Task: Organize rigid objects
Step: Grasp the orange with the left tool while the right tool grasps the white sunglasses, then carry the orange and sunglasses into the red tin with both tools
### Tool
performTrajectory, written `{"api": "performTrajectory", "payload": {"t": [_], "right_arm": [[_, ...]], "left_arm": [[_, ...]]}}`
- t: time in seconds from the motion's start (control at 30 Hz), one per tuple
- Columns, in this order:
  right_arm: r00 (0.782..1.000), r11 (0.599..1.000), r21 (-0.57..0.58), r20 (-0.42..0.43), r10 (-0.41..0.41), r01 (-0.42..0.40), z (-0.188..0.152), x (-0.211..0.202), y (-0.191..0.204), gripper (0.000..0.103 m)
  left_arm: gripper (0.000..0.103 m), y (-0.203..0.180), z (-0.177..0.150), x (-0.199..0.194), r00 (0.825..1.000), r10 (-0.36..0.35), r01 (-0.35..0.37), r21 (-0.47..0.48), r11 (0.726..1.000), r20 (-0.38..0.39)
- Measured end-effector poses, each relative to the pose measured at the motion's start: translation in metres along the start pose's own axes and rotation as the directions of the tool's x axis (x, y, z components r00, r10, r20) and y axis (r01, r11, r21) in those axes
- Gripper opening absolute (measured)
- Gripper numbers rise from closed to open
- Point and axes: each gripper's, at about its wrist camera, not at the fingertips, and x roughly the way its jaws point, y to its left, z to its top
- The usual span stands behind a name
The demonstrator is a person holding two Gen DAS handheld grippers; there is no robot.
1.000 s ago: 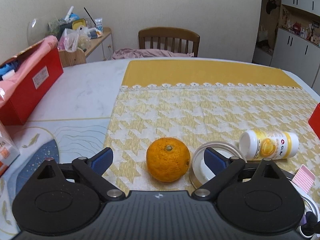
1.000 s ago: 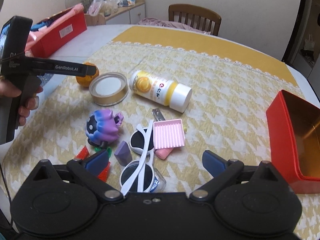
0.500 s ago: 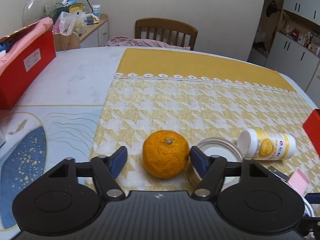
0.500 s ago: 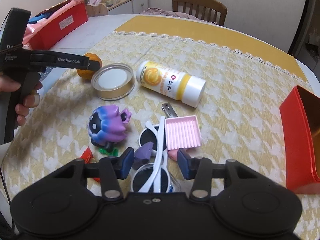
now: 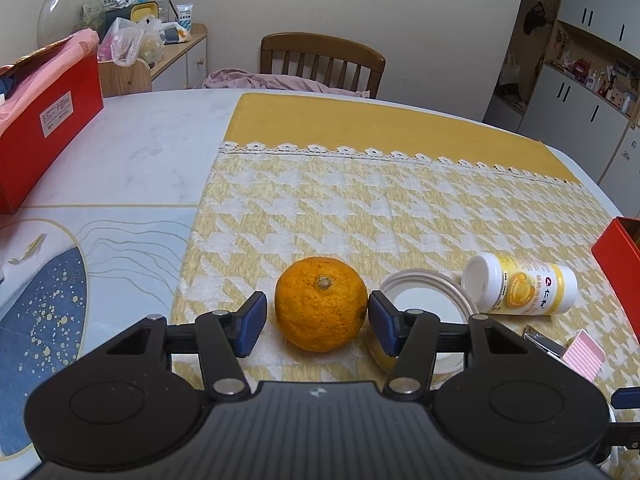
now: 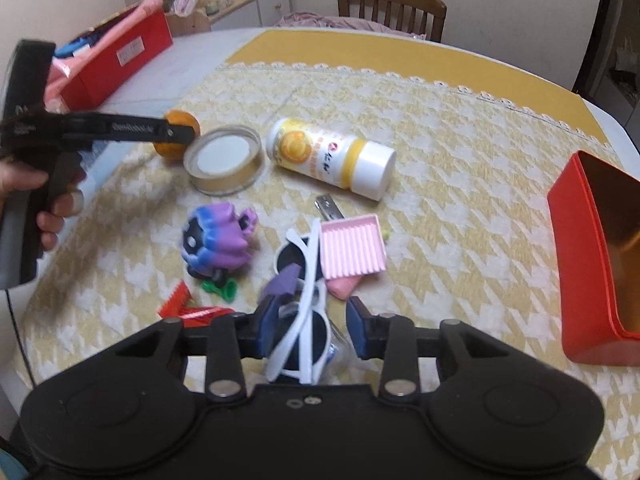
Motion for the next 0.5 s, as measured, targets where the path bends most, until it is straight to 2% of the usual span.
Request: {"api": "performTrajectory", "payload": {"t": [0.07, 0.1, 0.17, 0.2, 0.5], "right_arm": [[1.000, 1.000, -0.011, -0.004, -0.001, 0.001, 0.001, 0.005, 0.003, 0.028], [1.000, 1.000, -0.016, -0.007, -0.003, 0.003, 0.000, 0.007, 0.005, 0.019], [1.000, 1.000, -0.023, -0.002, -0.001, 0.001, 0.001, 0.010, 0.007, 0.014], [1.000, 1.000, -0.027, 0.003, -0.001, 0.001, 0.001, 0.010, 0.008, 0.007], [0.998, 1.000, -0.010, 0.059, 0.001, 0.000, 0.002, -0.009, 0.004, 0.007]], "left_arm": [[0.051, -0.001, 0.000, 0.000, 1.000, -0.008, 0.008, 0.005, 1.000, 0.000], [0.051, -0.002, 0.000, 0.000, 1.000, -0.004, 0.004, 0.012, 1.000, 0.000], [0.051, -0.003, 0.000, 0.000, 1.000, -0.001, 0.001, 0.022, 1.000, 0.001], [0.051, -0.003, 0.000, 0.000, 1.000, -0.001, 0.000, 0.024, 1.000, 0.001], [0.050, -0.003, -0.004, -0.007, 1.000, 0.012, -0.012, 0.019, 1.000, -0.013]]}}
